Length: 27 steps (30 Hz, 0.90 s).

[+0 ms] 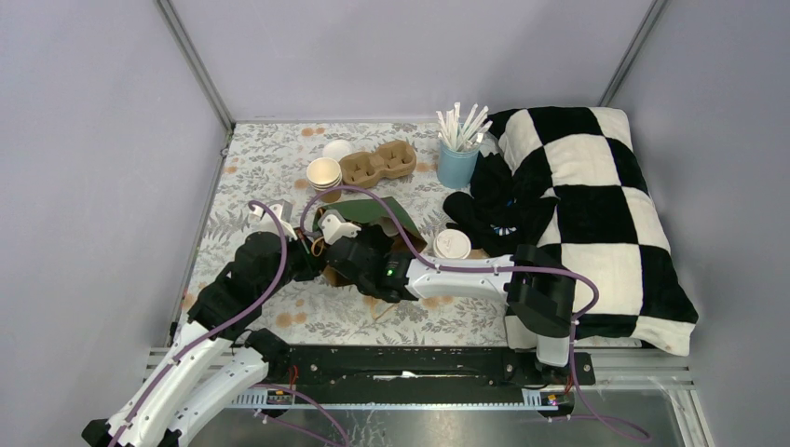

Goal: Pack the takeout coffee

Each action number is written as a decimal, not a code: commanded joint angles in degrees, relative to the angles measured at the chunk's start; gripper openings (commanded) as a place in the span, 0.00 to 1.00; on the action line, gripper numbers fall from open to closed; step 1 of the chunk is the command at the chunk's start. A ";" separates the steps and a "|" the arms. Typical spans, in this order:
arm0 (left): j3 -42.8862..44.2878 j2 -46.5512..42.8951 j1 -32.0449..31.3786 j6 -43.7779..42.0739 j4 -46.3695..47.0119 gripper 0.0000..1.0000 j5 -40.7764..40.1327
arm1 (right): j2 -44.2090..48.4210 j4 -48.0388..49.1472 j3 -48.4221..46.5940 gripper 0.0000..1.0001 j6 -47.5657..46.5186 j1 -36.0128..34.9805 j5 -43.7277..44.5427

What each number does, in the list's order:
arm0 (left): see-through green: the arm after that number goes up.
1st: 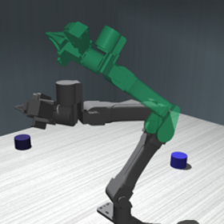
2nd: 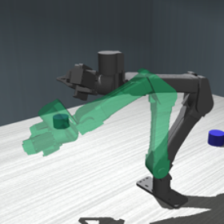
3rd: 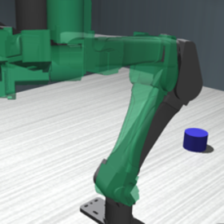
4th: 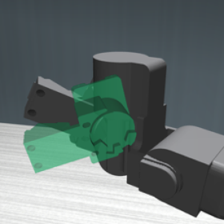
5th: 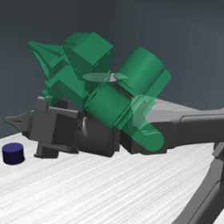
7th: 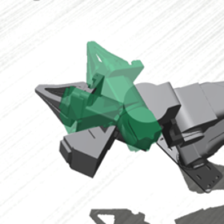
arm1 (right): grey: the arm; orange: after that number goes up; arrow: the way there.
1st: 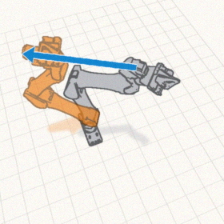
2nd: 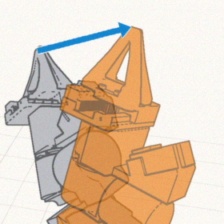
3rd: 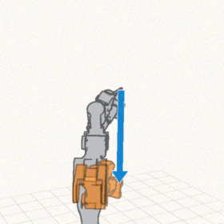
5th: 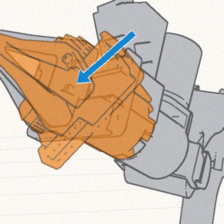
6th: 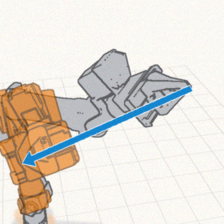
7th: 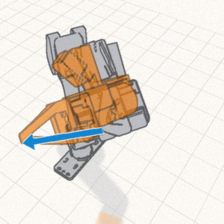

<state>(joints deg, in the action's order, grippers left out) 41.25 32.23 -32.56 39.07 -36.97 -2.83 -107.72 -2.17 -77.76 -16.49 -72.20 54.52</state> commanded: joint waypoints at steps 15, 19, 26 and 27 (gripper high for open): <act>-0.33 0.23 -0.23 -1.19 4.90 0.00 2.57 | 10.25 3.49 7.83 0.54 13.94 5.46 -31.89; -0.55 -0.11 -0.23 -1.42 4.60 0.00 2.36 | 16.47 -0.17 9.12 0.73 20.09 6.86 -36.39; -1.43 0.41 -0.20 -1.36 4.87 0.00 2.57 | 19.10 -7.46 6.22 0.93 28.64 7.43 -29.48; -1.35 0.60 -0.21 -1.42 4.89 0.00 2.57 | 18.78 -8.03 5.72 0.94 29.45 7.62 -27.57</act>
<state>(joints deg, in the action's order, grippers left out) 40.53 32.36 -32.58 38.41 -34.74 -1.39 -88.73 -4.75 -68.64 6.22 -65.17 21.80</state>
